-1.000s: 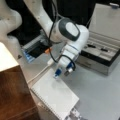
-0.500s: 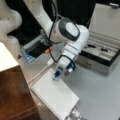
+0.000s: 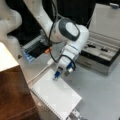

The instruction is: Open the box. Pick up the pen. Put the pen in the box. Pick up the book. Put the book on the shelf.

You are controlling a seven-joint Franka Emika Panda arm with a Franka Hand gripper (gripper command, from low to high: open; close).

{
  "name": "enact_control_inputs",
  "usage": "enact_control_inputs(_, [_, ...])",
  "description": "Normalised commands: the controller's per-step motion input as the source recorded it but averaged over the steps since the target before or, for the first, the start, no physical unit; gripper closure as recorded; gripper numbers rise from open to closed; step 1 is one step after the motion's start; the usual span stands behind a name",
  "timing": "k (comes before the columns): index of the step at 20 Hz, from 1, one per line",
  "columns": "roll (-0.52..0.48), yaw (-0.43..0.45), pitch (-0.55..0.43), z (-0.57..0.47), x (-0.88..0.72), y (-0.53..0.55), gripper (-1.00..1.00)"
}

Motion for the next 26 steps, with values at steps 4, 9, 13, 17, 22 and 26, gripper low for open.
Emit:
enact_control_inputs(4, [-0.099, 0.252, 0.132, 0.19, -0.03, -0.11, 1.0])
enact_control_inputs(9, [-0.185, 0.23, 0.155, 0.39, 0.06, -0.07, 1.0])
enact_control_inputs(13, [-0.169, 0.184, 0.148, 0.44, 0.14, -0.06, 1.0])
enact_control_inputs(17, [-0.121, 0.127, 0.109, 0.35, 0.18, -0.01, 1.0])
enact_control_inputs(22, [-0.105, 0.062, 0.095, 0.28, 0.18, 0.04, 1.0])
enact_control_inputs(26, [-0.121, -0.001, 0.097, 0.28, 0.14, 0.1, 1.0])
